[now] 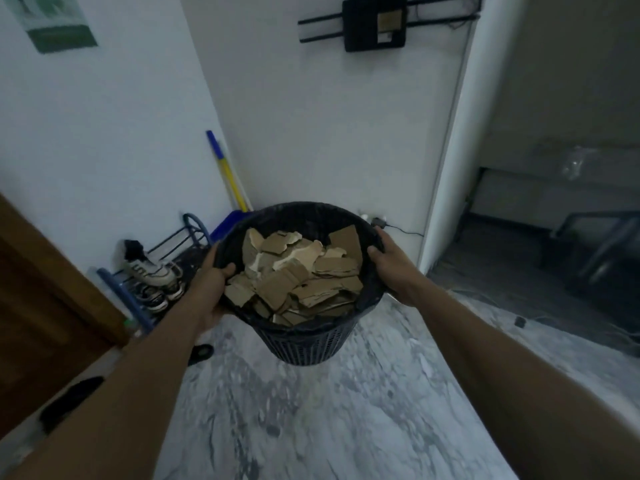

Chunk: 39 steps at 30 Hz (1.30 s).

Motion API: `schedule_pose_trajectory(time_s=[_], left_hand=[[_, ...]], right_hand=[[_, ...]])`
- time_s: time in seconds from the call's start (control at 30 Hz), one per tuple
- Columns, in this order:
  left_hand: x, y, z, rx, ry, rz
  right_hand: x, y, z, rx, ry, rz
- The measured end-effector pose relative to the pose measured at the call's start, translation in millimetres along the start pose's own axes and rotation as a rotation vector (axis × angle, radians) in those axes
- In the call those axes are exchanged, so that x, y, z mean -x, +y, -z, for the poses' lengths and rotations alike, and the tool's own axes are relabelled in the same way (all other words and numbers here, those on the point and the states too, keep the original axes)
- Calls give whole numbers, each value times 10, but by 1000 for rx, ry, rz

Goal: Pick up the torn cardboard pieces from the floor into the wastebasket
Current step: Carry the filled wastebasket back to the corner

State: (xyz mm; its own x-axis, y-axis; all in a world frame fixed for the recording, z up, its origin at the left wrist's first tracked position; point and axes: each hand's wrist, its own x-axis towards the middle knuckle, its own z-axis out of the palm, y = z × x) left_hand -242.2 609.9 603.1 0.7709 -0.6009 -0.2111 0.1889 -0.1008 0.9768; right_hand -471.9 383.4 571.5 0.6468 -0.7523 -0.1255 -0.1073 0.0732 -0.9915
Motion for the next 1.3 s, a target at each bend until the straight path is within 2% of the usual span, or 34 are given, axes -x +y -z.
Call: schedule_pose_trajectory(time_s=[0.3, 0.5, 0.63, 0.77, 0.9, 1.07, 1.3], left_hand=[[-2429, -22, -583, -136, -215, 89], [-4034, -641, -1096, -255, -386, 73], [-5016, -1387, -1354, -273, -516, 150], [-5817, -2247, -1730, -289, -482, 216], [-6439, -3152, -2117, -355, -501, 111], [-7003, -4520, -2394, -430, -532, 93], [-7514, -5859, -2781, -463, -555, 71]], right_hand=[[-1650, 369, 46, -17, 295, -60], [-2677, 1111, 55, -35, 476, -120], [-3360, 1871, 126, -8, 567, -222], [-4061, 2807, 244, 42, 631, -248], [-4611, 3738, 446, 39, 689, -254], [-5003, 5014, 655, 28, 730, -276], [-5366, 6239, 867, 81, 810, -294]])
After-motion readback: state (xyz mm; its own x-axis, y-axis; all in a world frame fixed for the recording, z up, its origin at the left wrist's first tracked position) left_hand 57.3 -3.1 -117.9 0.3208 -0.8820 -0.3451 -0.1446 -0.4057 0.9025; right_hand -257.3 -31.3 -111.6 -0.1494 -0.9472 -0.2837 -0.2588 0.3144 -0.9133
